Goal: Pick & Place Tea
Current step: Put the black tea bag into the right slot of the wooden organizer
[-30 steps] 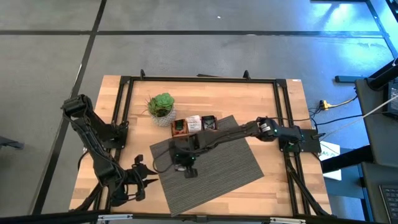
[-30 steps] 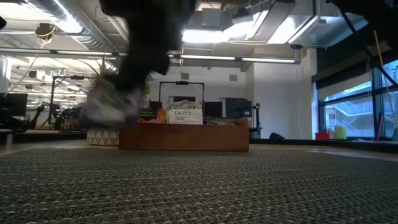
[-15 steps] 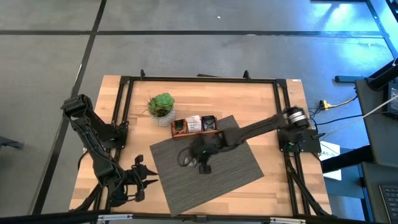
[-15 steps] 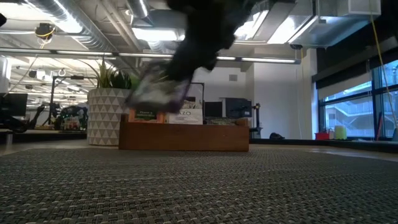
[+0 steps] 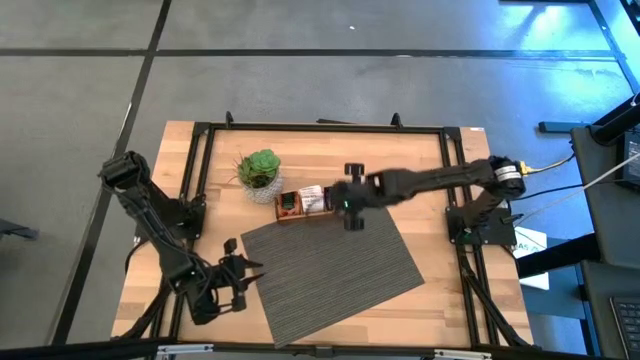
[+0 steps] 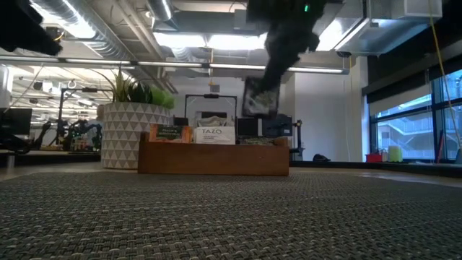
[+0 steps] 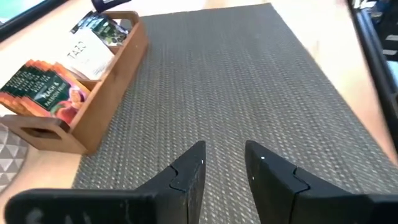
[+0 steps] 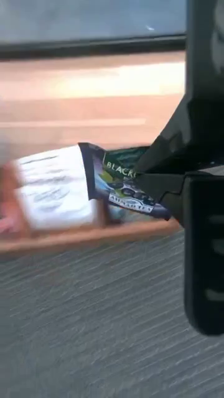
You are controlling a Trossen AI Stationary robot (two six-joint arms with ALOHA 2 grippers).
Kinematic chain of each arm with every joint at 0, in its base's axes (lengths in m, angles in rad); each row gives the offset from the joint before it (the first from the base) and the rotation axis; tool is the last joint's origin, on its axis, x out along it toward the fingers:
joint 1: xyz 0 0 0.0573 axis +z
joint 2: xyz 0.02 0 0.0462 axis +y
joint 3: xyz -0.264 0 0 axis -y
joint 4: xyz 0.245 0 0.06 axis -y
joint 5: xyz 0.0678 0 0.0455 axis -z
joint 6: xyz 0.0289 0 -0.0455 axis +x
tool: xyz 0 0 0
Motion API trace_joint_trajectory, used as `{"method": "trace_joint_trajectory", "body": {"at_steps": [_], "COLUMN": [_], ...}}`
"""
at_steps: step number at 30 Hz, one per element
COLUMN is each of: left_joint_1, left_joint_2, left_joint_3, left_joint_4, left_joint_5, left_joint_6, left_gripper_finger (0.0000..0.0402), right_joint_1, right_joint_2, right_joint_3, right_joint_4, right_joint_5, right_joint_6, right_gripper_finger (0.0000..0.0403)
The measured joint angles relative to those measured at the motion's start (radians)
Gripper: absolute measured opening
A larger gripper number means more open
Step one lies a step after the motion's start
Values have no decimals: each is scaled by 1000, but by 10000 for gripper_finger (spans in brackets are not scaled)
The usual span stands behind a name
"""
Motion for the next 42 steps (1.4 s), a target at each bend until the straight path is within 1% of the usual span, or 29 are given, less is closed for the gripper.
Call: {"method": "trace_joint_trajectory", "body": {"at_steps": [4, 7, 10, 12, 16, 25, 29, 35, 39, 42], "left_joint_1": [43, 73, 94, 101, 110, 111, 111, 111, 111, 111], "left_joint_2": [0, 0, 0, 0, 0, -1, -1, -1, -1, -1], "left_joint_3": [0, 0, 0, 0, 0, 0, 0, 0, 0, 0], "left_joint_4": [-1, -4, -6, -6, -8, -4, -4, -4, -5, -6], "left_joint_5": [38, 88, 138, 162, 166, 166, 166, 167, 167, 167], "left_joint_6": [21, 37, 37, 38, 38, 38, 38, 38, 38, 38], "left_gripper_finger": [109, 109, 109, 109, 109, 109, 109, 109, 109, 109], "right_joint_1": [-87, -123, -142, -146, -143, -145, -144, -145, -145, -145], "right_joint_2": [12, 18, 27, 38, 60, 147, 183, 200, 200, 200], "right_joint_3": [-2, -4, -4, -4, -4, -7, -7, -7, -7, -7], "right_joint_4": [2, 0, 1, 20, 17, 26, 50, 70, 67, 61], "right_joint_5": [-114, -138, -208, -227, -236, -239, -239, -221, -208, -191], "right_joint_6": [-48, -78, -134, -168, -230, -311, -316, -310, -312, -310], "right_gripper_finger": [4, 4, 4, 4, 4, 4, 4, 7, 21, 47]}}
